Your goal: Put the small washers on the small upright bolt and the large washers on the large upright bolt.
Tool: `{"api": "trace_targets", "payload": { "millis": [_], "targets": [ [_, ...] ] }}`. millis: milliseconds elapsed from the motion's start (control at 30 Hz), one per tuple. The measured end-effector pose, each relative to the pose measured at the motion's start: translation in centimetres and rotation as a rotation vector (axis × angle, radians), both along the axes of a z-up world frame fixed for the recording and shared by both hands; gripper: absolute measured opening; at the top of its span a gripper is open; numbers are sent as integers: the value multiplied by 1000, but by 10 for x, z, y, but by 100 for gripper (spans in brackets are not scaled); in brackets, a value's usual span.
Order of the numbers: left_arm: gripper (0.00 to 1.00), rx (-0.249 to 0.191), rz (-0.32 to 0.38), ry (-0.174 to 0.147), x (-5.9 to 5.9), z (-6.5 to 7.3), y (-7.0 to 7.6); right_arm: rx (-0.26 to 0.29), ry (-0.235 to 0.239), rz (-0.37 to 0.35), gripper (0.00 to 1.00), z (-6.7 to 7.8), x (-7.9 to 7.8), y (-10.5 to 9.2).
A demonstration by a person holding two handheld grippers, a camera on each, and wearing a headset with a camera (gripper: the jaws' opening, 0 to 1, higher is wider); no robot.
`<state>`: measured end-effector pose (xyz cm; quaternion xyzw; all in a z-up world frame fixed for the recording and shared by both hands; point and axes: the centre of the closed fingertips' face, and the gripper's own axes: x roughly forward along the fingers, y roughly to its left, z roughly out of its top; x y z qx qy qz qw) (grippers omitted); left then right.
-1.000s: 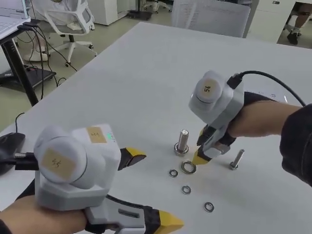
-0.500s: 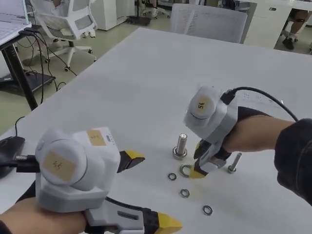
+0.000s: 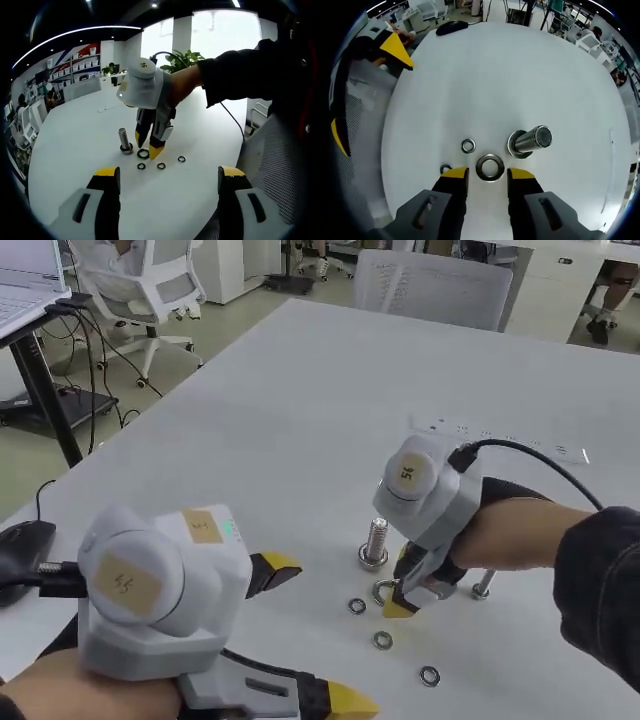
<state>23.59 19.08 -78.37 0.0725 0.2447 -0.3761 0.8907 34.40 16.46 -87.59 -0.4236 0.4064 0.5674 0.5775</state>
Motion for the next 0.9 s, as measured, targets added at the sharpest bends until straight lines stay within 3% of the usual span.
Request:
{"api": "trace_targets", "payload": {
  "millis": [500, 900],
  "targets": [
    [80, -5, 1, -5, 1, 1, 1, 15, 24, -40, 30, -2, 1, 0],
    [80, -6, 6, -8, 1, 2, 1, 13, 16, -34, 25, -2, 1, -1]
  ]
}}
